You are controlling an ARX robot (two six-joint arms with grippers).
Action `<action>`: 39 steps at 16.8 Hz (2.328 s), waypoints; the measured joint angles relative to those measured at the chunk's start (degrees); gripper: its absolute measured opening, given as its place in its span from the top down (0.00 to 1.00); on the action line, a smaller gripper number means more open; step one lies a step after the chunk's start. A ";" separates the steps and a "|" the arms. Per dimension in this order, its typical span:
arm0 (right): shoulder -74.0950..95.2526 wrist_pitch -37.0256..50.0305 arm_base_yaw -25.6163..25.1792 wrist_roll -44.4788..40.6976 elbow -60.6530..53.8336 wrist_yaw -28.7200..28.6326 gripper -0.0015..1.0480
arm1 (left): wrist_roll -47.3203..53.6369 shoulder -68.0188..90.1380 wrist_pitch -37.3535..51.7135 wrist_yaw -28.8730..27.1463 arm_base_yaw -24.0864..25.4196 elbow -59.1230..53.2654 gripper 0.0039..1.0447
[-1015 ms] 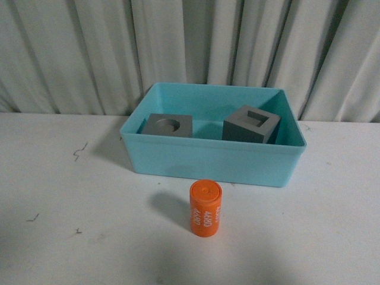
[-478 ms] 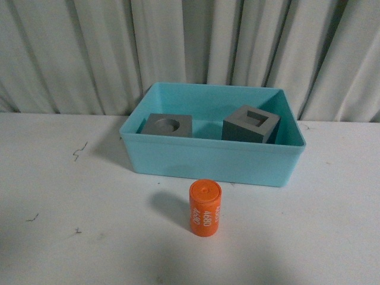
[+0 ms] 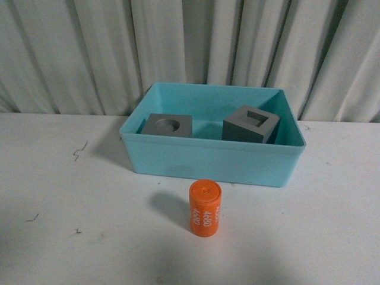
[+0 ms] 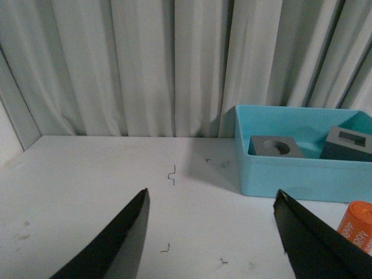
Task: Place gray and orange parts in blue box
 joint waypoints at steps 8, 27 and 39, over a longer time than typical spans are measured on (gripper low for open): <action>0.72 -3.56 0.42 1.07 0.79 1.73 0.06 | 0.00 0.00 0.00 0.00 0.00 0.00 0.06; 91.82 0.57 5.99 -42.42 38.86 -37.05 0.06 | 0.00 0.00 0.00 0.00 0.00 0.00 0.06; 107.65 8.26 15.89 -30.38 50.38 -32.68 0.06 | 0.00 0.00 0.02 0.00 0.00 0.00 0.06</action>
